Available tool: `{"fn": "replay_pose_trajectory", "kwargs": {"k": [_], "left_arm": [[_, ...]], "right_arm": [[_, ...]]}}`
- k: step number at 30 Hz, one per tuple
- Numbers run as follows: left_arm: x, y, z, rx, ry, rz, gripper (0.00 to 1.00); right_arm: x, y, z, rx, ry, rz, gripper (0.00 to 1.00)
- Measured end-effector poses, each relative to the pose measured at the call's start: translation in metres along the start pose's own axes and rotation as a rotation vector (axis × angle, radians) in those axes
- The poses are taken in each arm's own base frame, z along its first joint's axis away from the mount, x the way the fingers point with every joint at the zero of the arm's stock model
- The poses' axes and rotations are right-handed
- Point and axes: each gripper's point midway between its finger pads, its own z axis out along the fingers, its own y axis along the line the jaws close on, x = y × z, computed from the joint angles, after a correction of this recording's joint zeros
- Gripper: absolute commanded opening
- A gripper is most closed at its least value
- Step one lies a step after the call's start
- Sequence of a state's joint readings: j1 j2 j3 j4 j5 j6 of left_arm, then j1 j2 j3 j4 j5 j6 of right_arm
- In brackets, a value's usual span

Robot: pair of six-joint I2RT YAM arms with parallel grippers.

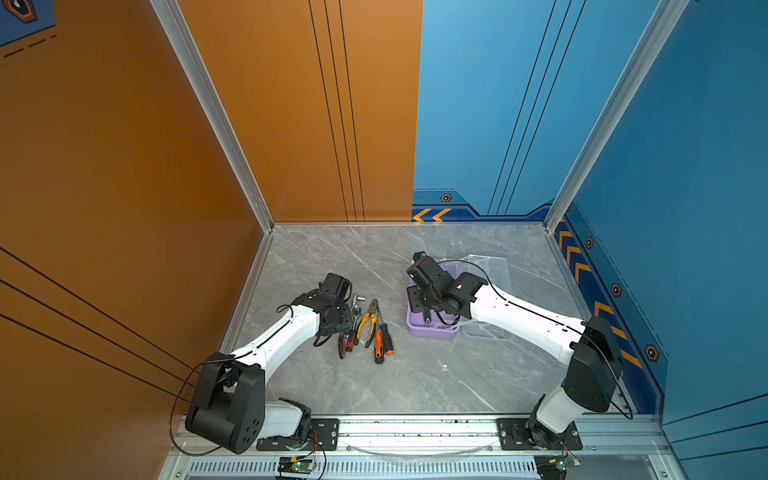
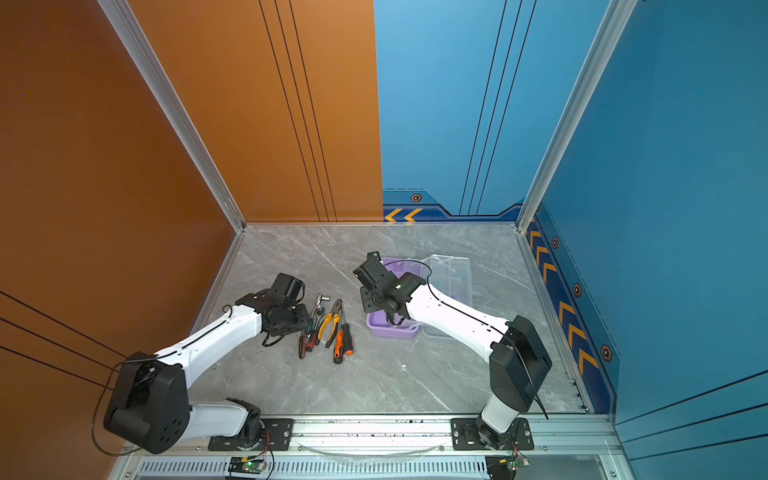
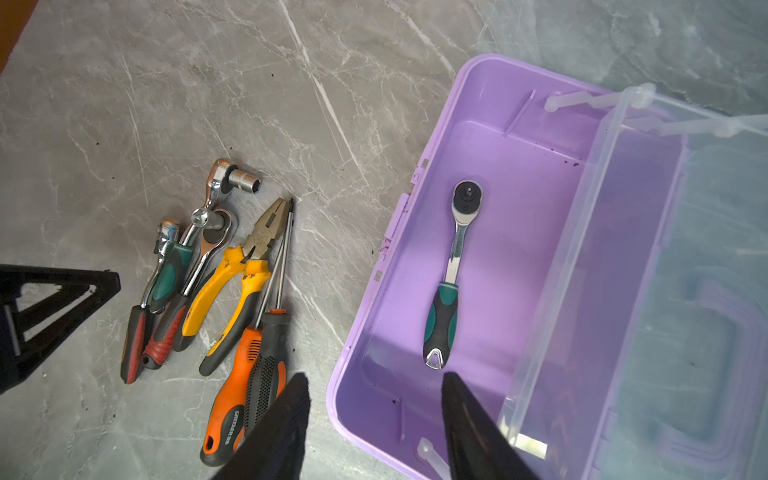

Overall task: Pack the tool kit
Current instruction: 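Open the left gripper and draw it back toward the tools, then grasp the copper ratchet head with the left gripper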

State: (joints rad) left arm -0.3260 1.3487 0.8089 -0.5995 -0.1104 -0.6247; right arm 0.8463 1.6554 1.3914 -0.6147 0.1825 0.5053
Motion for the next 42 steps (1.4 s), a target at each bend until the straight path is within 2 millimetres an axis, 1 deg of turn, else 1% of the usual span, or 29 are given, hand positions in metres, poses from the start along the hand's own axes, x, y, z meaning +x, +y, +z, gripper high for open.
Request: {"fn": "replay_pose_trajectory", "kwargs": {"k": [4,11,19,23,27,31,33,42], "left_arm": [[0.009,0.006,0.009,-0.01,0.021,-0.003,0.31],[0.012,0.007,0.025,-0.018,0.037,-0.008,0.29],[0.014,0.007,0.043,-0.034,0.062,-0.01,0.23],[0.012,0.007,0.044,-0.033,0.054,-0.011,0.2],[0.009,0.007,0.045,-0.039,0.04,-0.003,0.11],[0.006,0.008,0.046,-0.047,0.028,-0.004,0.06],[0.006,0.009,0.046,-0.051,0.026,-0.003,0.0],[0.004,0.012,0.046,-0.063,0.021,-0.002,0.0]], "right_arm": [[-0.001,0.001,0.0,-0.006,-0.003,0.006,0.53],[-0.002,0.003,0.002,-0.009,-0.002,0.01,0.53],[0.0,0.003,0.004,-0.01,0.004,0.012,0.52],[-0.001,0.006,0.004,-0.022,0.004,0.014,0.53],[0.001,0.005,0.006,-0.024,0.006,0.02,0.52],[0.005,0.004,0.009,-0.025,0.016,0.022,0.52],[0.006,0.004,0.01,-0.027,0.017,0.022,0.52],[0.004,0.01,0.012,-0.072,0.018,0.041,0.51]]}}
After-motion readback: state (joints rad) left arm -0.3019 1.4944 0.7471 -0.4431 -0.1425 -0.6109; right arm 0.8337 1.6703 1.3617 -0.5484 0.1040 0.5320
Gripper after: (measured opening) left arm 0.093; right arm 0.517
